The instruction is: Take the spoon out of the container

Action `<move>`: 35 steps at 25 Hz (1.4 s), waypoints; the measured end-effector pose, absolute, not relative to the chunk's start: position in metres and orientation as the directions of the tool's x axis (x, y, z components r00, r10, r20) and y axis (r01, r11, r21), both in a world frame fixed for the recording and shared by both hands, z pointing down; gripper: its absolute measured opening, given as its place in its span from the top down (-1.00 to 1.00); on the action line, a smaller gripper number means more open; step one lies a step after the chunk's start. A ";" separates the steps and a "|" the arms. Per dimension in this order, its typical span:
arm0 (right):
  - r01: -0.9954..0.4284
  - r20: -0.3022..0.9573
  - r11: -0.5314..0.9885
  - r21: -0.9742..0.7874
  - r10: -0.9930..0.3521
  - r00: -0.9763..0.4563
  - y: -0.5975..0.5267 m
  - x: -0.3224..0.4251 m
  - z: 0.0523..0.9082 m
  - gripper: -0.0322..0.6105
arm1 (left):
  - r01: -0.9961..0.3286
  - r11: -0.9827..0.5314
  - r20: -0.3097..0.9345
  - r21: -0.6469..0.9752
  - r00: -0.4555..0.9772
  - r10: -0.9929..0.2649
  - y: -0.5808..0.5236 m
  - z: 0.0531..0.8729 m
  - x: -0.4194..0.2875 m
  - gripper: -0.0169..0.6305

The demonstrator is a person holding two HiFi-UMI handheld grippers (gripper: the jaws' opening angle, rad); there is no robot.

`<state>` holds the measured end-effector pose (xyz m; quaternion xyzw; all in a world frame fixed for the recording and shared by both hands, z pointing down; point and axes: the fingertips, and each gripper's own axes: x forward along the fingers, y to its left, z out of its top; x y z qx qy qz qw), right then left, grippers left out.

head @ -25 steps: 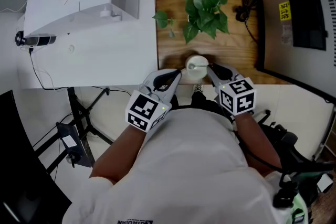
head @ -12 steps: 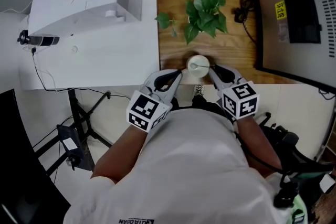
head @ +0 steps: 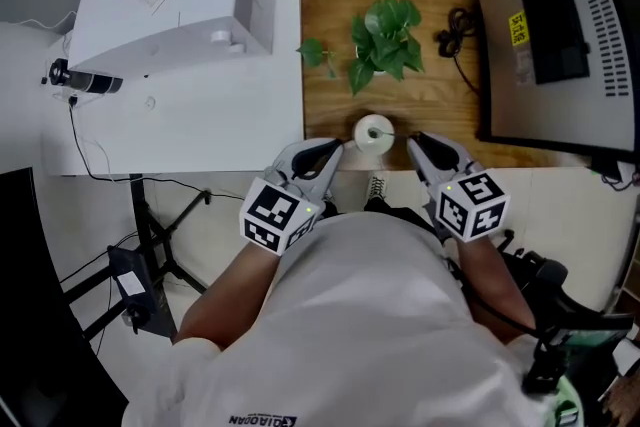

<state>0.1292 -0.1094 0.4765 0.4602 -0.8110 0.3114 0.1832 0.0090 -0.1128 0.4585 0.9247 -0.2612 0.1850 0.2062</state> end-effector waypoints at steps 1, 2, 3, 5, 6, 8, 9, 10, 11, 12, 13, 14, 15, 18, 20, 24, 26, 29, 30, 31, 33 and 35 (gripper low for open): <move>-0.856 0.570 0.390 -0.338 -0.639 -0.516 -0.110 0.129 0.472 0.72 | -0.559 -0.780 0.446 0.281 0.796 -0.410 -0.113 0.457 0.010 0.93; -0.851 0.556 0.397 -0.343 -0.644 -0.525 -0.110 0.130 0.468 0.72 | -0.559 -0.781 0.442 0.278 0.797 -0.412 -0.113 0.455 0.010 0.93; -0.846 0.542 0.403 -0.349 -0.649 -0.533 -0.110 0.130 0.464 0.72 | -0.558 -0.783 0.437 0.275 0.798 -0.414 -0.112 0.453 0.012 0.93; -0.839 0.520 0.411 -0.357 -0.659 -0.544 -0.110 0.131 0.455 0.72 | -0.552 -0.789 0.426 0.269 0.803 -0.416 -0.112 0.449 0.015 0.93; -0.836 0.509 0.416 -0.357 -0.664 -0.548 -0.109 0.131 0.450 0.72 | -0.548 -0.793 0.418 0.265 0.807 -0.417 -0.111 0.446 0.017 0.93; -0.831 0.487 0.430 -0.353 -0.674 -0.555 -0.109 0.131 0.440 0.72 | -0.541 -0.801 0.403 0.256 0.813 -0.420 -0.111 0.440 0.019 0.93; -0.828 0.478 0.438 -0.350 -0.677 -0.560 -0.109 0.131 0.435 0.72 | -0.539 -0.804 0.397 0.251 0.815 -0.422 -0.111 0.437 0.020 0.93; -0.825 0.472 0.446 -0.346 -0.678 -0.564 -0.108 0.130 0.430 0.72 | -0.539 -0.805 0.393 0.248 0.816 -0.425 -0.111 0.435 0.021 0.93; -0.822 0.466 0.454 -0.344 -0.678 -0.569 -0.107 0.129 0.427 0.72 | -0.539 -0.806 0.391 0.245 0.816 -0.426 -0.111 0.433 0.022 0.93; -0.819 0.461 0.461 -0.341 -0.677 -0.573 -0.106 0.128 0.423 0.72 | -0.539 -0.807 0.389 0.243 0.816 -0.428 -0.110 0.432 0.022 0.93; -0.817 0.458 0.467 -0.339 -0.676 -0.577 -0.104 0.127 0.420 0.72 | -0.539 -0.807 0.389 0.242 0.816 -0.428 -0.109 0.431 0.023 0.93; -0.814 0.456 0.473 -0.337 -0.675 -0.580 -0.102 0.126 0.417 0.72 | -0.538 -0.807 0.390 0.242 0.816 -0.427 -0.107 0.431 0.023 0.93; -0.813 0.455 0.477 -0.334 -0.673 -0.583 -0.100 0.125 0.415 0.72 | -0.537 -0.807 0.392 0.244 0.816 -0.425 -0.104 0.431 0.023 0.93; -0.813 0.455 0.482 -0.328 -0.673 -0.583 -0.096 0.122 0.414 0.72 | -0.533 -0.810 0.397 0.245 0.817 -0.418 -0.099 0.432 0.022 0.93; -0.816 0.455 0.477 -0.327 -0.677 -0.578 -0.096 0.120 0.415 0.72 | -0.528 -0.813 0.394 0.244 0.820 -0.414 -0.098 0.431 0.020 0.93; -0.832 0.452 0.453 -0.319 -0.699 -0.554 -0.094 0.113 0.413 0.72 | -0.507 -0.827 0.382 0.241 0.834 -0.399 -0.098 0.426 0.013 0.93; -0.843 0.448 0.436 -0.315 -0.715 -0.537 -0.092 0.109 0.411 0.72 | -0.493 -0.837 0.376 0.238 0.841 -0.389 -0.098 0.425 0.007 0.93; -0.861 0.443 0.405 -0.307 -0.740 -0.506 -0.084 0.099 0.408 0.72 | -0.467 -0.851 0.372 0.239 0.854 -0.364 -0.095 0.425 -0.004 0.93; -0.867 0.440 0.394 -0.304 -0.749 -0.494 -0.081 0.095 0.407 0.72 | -0.457 -0.856 0.372 0.242 0.858 -0.353 -0.093 0.426 -0.008 0.93; -0.874 0.437 0.382 -0.301 -0.759 -0.483 -0.078 0.092 0.405 0.72 | -0.447 -0.860 0.371 0.246 0.863 -0.342 -0.091 0.427 -0.011 0.93; -0.884 0.429 0.358 -0.300 -0.777 -0.460 -0.070 0.087 0.402 0.72 | -0.426 -0.869 0.370 0.251 0.872 -0.320 -0.088 0.429 -0.015 0.93; -0.893 0.420 0.334 -0.302 -0.794 -0.439 -0.060 0.086 0.398 0.72 | -0.410 -0.876 0.369 0.253 0.878 -0.304 -0.083 0.431 -0.018 0.93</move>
